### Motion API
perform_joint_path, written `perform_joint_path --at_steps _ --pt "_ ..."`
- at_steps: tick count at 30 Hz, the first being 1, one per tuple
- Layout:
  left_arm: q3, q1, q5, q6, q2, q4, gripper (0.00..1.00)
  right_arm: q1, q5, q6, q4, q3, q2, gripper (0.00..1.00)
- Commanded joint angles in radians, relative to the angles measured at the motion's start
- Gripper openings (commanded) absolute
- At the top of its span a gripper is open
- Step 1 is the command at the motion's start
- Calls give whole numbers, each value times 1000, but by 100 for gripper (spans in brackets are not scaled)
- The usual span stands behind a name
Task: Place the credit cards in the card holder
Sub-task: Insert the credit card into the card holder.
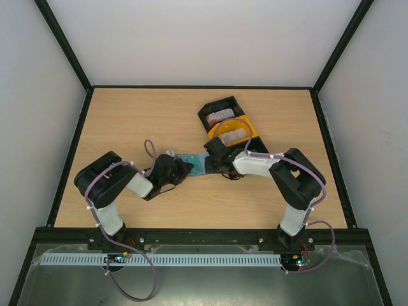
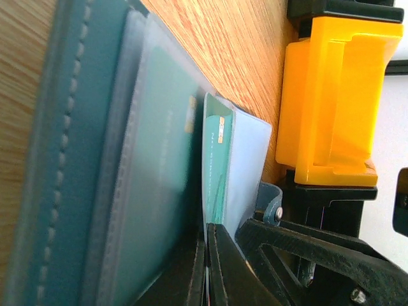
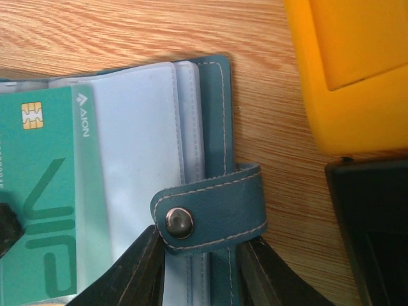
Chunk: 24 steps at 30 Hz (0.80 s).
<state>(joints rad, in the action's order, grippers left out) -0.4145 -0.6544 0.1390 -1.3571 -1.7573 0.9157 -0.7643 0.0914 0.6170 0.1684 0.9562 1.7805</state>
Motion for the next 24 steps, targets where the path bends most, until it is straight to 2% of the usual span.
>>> perform_joint_path --at_steps 1,13,20,22,24 --pt "-15 -5 17 21 -57 -9 3 -6 36 3 40 -35 54 29" --pt "-80 -25 54 168 -57 -158 10 -5 69 -10 -5 -49 20 33" --pt "-146 -21 101 336 9 -356 9 -1 45 -2 -40 -61 -41 37" --pt "-174 -18 100 380 31 -444 13 3 44 4 -49 -64 -49 39" --pt "-187 -15 79 398 56 -504 23 6 41 12 -62 -73 -55 40"
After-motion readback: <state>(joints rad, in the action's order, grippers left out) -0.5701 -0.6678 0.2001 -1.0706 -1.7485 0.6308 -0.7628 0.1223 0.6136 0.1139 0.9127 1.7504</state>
